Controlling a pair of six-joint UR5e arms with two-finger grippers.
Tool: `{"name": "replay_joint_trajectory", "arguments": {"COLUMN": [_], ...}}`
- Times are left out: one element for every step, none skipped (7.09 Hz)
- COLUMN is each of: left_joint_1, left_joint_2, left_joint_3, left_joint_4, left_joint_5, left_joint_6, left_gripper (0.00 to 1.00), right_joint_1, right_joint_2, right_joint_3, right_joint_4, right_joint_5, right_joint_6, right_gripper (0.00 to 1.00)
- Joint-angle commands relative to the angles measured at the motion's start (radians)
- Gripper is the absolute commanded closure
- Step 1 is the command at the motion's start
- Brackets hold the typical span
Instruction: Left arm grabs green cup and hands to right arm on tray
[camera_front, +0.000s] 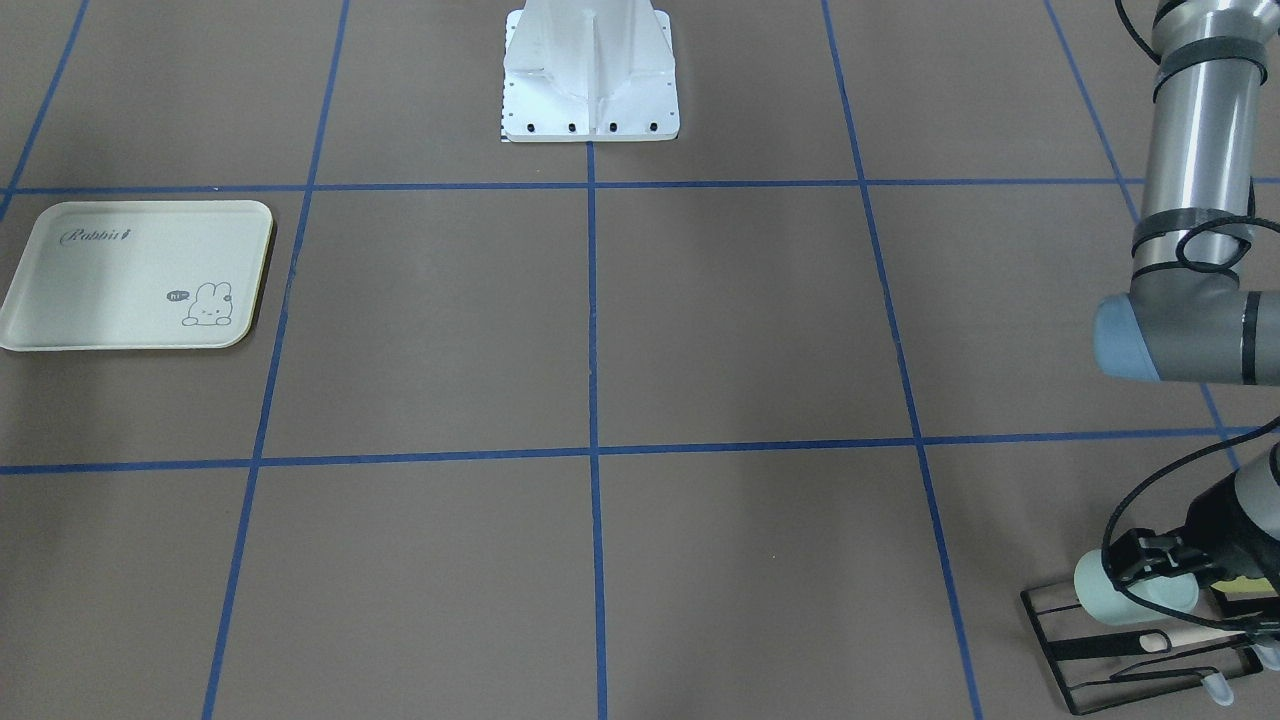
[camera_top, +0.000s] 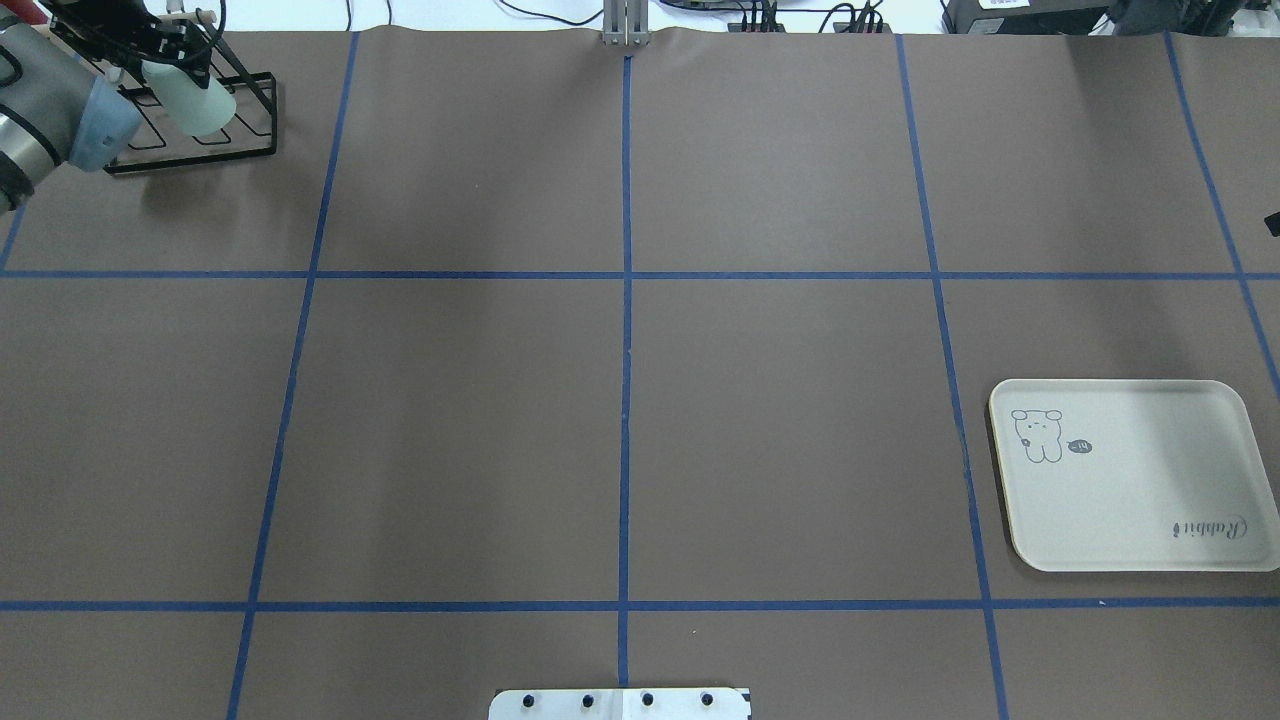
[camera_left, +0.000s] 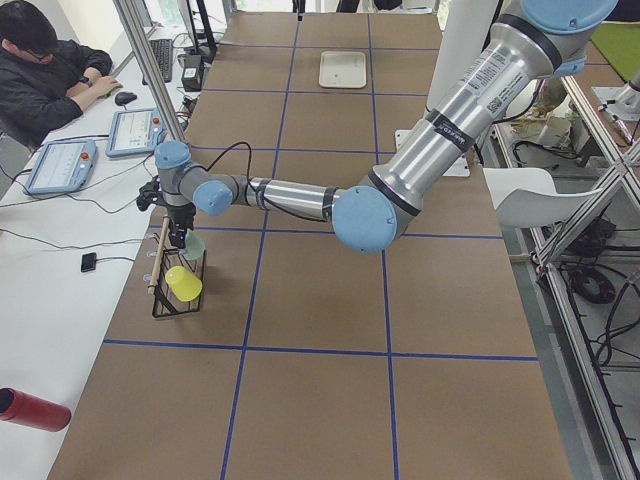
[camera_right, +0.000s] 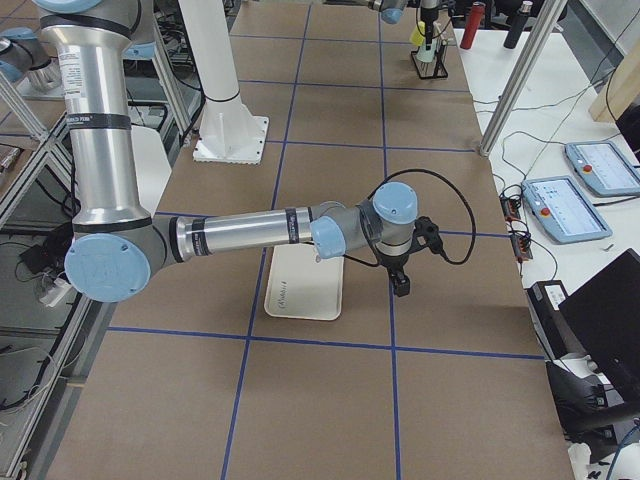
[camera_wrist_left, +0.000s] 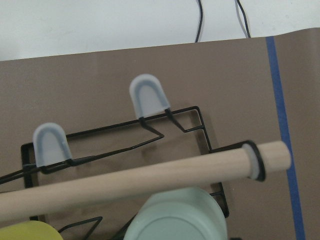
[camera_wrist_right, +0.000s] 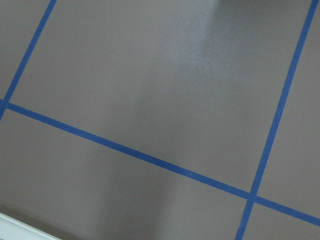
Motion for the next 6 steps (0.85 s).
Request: {"name": "replay_joint_trajectory", "arguments": {"left_joint_1": [0.000,-0.002,-0.003,-0.005,-0.008,-0.008], "left_joint_2": [0.000,0.000,0.000,0.000,0.002,0.002], "left_joint_3": [0.000,0.000,-0.003,-0.008,-0.017,-0.023], "left_joint_4": [0.000,0.000,0.003,0.005,0.005,0.008], "left_joint_5": [0.000,0.002,0.000,-0.003,-0.008,-0.011], "left_joint_6": [0.000,-0.002,-0.002,-0.002,-0.002,-0.002], "left_gripper": [0.29,0.36,0.52,0.73,0.89,0.91], "right_joint_1": [0.000,0.000,0.000,0.000,0.000,0.000], "right_joint_2": [0.000,0.000,0.000,0.000,0.000,0.000], "right_joint_3": [0.000,0.000,0.000,0.000,0.000,0.000], "right_joint_4": [0.000,0.000,0.000,0.000,0.000,0.000], "right_joint_5": [0.000,0.000,0.000,-0.002,0.000,0.000], "right_joint_6": [0.000,0.000,0.000,0.000,0.000,0.000], "right_gripper": [0.00,0.00,0.00,0.00,0.00,0.00]}}
